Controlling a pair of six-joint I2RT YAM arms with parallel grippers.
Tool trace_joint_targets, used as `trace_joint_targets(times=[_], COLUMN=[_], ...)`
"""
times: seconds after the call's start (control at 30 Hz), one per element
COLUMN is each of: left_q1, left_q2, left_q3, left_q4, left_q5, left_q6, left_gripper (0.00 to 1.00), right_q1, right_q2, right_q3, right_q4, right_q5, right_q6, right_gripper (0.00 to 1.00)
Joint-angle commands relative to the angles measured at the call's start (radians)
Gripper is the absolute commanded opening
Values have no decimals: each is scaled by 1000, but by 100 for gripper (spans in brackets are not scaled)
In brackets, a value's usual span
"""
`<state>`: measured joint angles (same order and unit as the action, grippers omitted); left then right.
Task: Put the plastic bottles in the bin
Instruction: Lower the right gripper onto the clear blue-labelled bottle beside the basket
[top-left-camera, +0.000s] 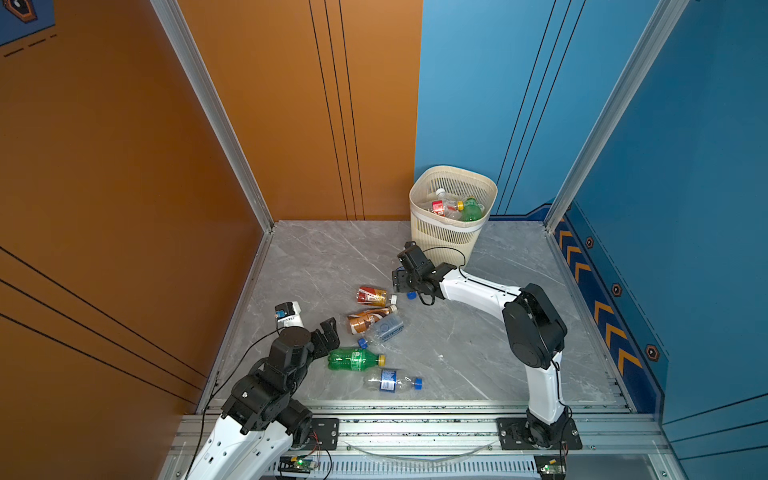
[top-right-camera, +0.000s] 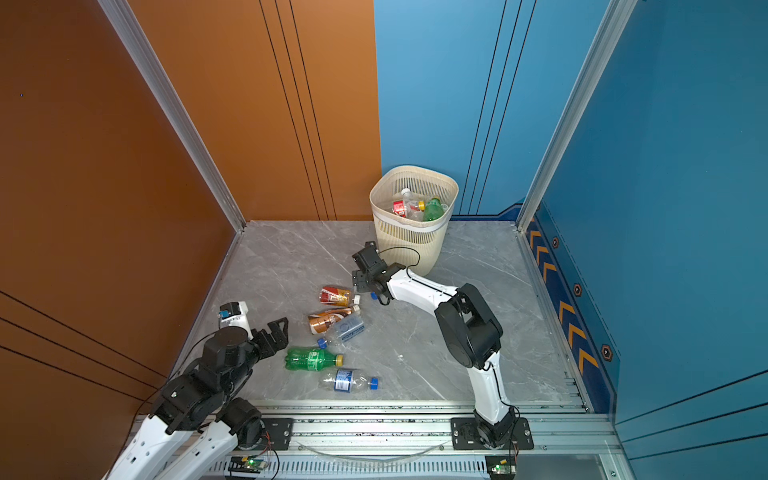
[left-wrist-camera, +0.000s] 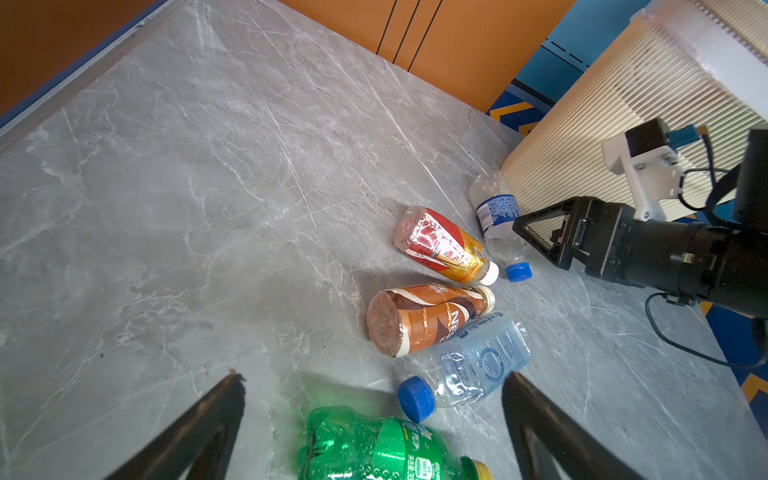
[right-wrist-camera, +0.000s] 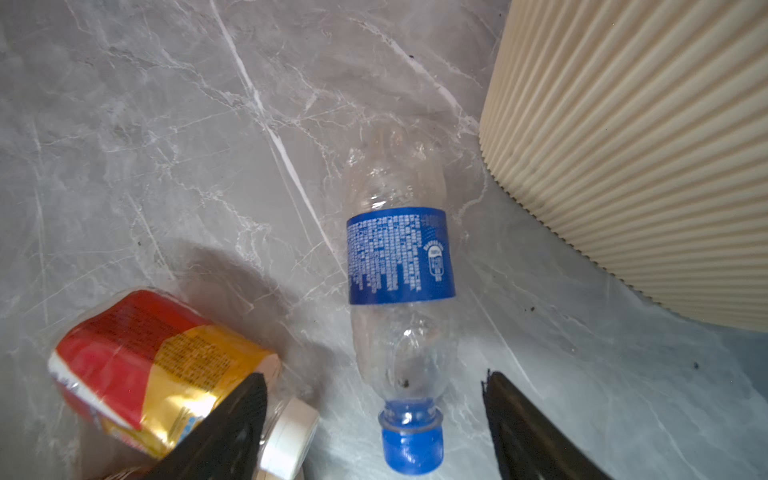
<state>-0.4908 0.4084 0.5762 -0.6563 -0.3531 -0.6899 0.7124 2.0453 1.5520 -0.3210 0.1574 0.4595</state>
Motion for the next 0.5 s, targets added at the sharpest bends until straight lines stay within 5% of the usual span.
trace_joint_targets(times=[0.0, 0.47], left_q1=[14, 50], left_q2=[-9, -25], left_q3=[-4, -6], left_q4=[-26, -43], left_q5=[-5, 23], left_q6=[-3, -1], left_gripper=[98, 98], right_q1=[-4, -45], right_q2=[22, 175], right_q3=[54, 156], right_q4=[-44, -64], right_q5=[-18, 11], right_q6=[-23, -47], right_gripper=[86, 80])
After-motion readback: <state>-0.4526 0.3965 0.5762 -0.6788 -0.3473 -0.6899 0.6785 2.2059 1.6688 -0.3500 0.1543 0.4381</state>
